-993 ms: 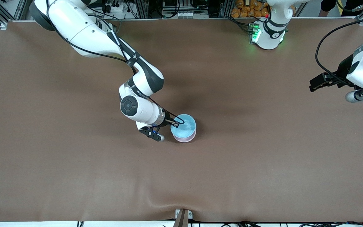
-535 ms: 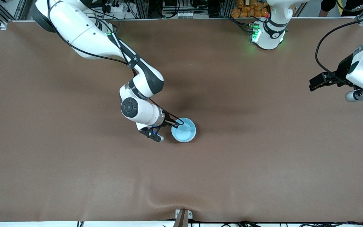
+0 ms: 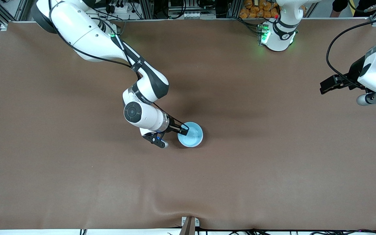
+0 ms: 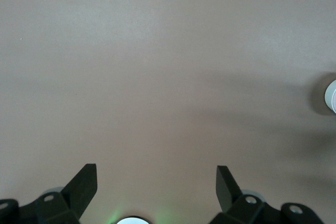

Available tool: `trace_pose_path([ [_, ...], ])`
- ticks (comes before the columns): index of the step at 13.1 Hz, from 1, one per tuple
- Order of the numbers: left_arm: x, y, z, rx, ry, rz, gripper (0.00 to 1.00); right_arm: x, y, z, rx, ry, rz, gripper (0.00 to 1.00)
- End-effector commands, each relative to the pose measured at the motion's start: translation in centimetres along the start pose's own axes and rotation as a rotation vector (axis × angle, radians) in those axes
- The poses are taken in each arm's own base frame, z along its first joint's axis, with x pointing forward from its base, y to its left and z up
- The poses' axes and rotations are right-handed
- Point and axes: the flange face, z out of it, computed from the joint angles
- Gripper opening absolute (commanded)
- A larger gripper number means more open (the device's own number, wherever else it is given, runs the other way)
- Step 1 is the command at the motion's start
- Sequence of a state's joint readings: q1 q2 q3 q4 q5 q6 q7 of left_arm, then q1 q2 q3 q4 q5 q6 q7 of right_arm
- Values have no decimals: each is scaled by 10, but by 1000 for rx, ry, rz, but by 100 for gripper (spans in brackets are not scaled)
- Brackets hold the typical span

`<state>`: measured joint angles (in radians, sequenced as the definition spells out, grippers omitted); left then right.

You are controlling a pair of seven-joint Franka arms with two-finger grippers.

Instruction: Stack pink and blue bowls on white bowl

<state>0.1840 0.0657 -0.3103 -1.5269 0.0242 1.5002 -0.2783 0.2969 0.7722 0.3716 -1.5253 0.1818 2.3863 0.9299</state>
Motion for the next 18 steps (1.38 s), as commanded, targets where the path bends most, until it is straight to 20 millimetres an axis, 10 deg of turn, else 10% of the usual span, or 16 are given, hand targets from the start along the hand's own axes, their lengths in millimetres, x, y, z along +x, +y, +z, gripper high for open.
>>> trace_pose_path([
  [1,-11,-2,-4,-2,0,4,100,2,-9,-21,27,16,8,100],
  [6,-11,-3,-3,-3,-2,2,100,9,-9,-84,11,32,4,100],
  [10,-11,-3,-2,-2,-5,2,100,14,12,-174,-78,18,-51,100],
  [18,-13,-3,-6,-4,13,2,100,52,110,-361,-273,145,-450,100],
])
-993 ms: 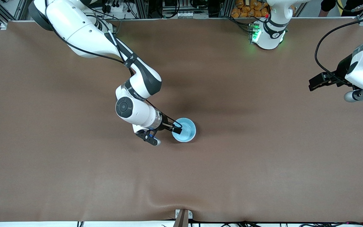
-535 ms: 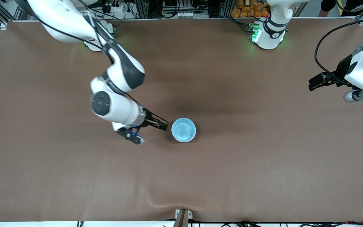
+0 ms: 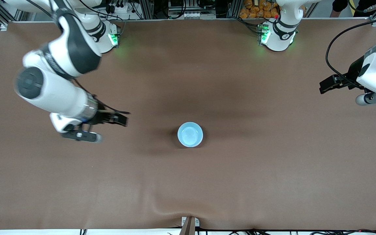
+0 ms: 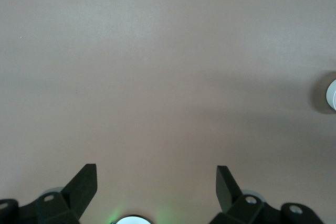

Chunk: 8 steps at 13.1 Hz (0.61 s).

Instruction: Stack pink and blue bowls on white bowl

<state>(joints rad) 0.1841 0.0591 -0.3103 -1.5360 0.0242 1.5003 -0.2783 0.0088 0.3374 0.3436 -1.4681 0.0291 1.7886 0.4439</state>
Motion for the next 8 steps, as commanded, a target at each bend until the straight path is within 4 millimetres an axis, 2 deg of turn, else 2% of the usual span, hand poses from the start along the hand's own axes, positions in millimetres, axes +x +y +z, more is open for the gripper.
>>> trace_pose_path([
  [1,-10,-2,-8,-9,25,2,100,-11,61,-51,-61,18,-89,100],
  [3,-14,-5,-21,-17,66,-5,100,-21,111,-91,-97,27,-103,100],
  [5,-14,-6,-24,-21,73,-8,100,-32,156,-128,-111,54,-110,100],
  [8,-25,0,-34,-28,91,-14,100,-57,197,-176,-117,102,-101,100],
])
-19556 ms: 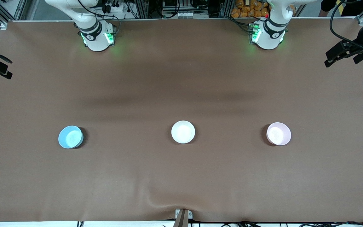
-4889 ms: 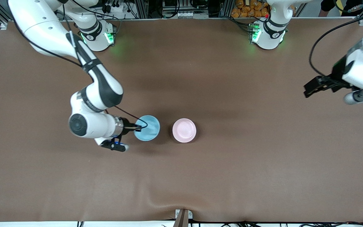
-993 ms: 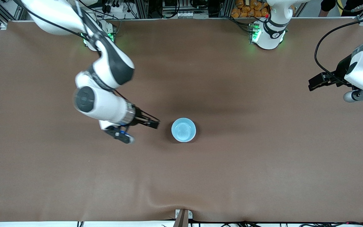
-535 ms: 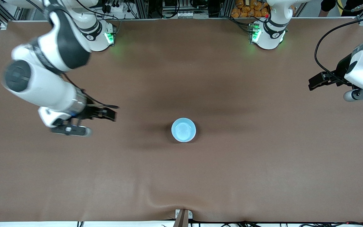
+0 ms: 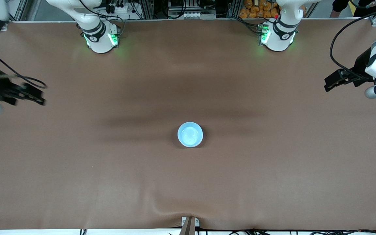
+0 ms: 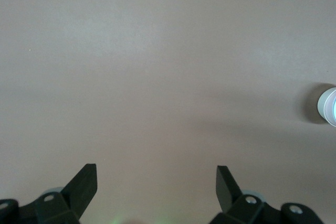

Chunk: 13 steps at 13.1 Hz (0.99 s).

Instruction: Stack pink and blue bowls on white bowl

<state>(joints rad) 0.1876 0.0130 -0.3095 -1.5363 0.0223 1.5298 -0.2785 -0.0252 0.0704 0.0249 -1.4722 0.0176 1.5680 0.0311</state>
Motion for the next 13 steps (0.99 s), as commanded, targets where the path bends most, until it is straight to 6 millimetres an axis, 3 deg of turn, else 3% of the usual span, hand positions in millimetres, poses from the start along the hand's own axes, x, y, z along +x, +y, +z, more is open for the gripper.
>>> trace_pose_path([
  [1,-12,4,-9,-51,8,-31,100,-23,20,-24,-12,29,-41,100],
  [4,-11,4,-5,-50,-1,-42,100,-33,44,-32,-12,3,-55,100],
  [10,-24,6,-7,-29,-2,-31,100,-41,48,-31,-9,-41,-32,100],
  [13,-31,2,-19,13,36,-21,100,-47,48,-30,-6,-85,17,100],
])
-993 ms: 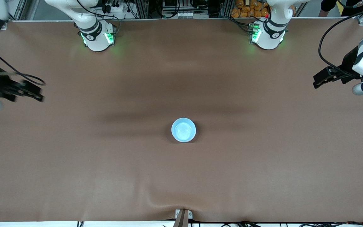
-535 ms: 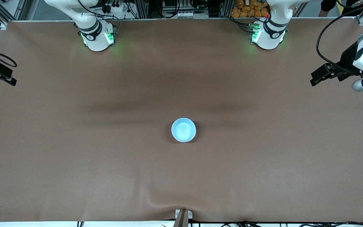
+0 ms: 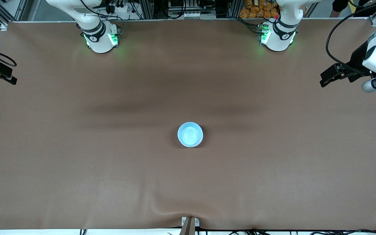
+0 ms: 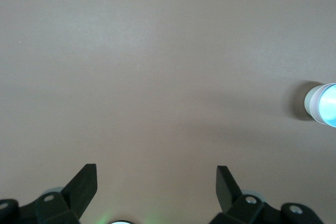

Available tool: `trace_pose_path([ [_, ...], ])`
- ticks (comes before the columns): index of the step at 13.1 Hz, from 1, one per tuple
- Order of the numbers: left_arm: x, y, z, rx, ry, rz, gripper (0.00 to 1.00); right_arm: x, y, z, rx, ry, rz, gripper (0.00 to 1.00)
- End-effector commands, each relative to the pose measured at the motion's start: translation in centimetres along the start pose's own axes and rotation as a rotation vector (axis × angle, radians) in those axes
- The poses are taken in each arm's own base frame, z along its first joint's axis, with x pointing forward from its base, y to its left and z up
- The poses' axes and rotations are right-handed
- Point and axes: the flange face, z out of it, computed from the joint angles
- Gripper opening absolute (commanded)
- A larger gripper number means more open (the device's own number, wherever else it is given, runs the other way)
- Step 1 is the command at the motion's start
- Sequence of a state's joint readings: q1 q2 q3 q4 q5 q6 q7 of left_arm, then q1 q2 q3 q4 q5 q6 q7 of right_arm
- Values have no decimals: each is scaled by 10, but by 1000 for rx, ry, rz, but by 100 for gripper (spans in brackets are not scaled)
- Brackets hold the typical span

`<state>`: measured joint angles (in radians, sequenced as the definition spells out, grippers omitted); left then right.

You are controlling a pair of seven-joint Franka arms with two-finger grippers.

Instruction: Stack pink and blue bowls on white bowl

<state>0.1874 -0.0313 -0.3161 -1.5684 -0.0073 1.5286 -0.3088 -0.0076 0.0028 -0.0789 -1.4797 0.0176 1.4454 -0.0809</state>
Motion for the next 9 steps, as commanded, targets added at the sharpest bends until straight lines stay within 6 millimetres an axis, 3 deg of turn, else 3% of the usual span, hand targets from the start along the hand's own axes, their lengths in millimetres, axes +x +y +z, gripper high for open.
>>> trace_pose_path([
  [1,-16,-4,-13,30,35,3,100,-16,0,-4,-3,-41,82,100],
  [5,-14,-10,-33,20,71,45,100,-22,-2,-14,-1,-25,88,100],
  [9,-15,-16,-34,26,45,73,100,-22,-2,-14,0,-21,88,100],
])
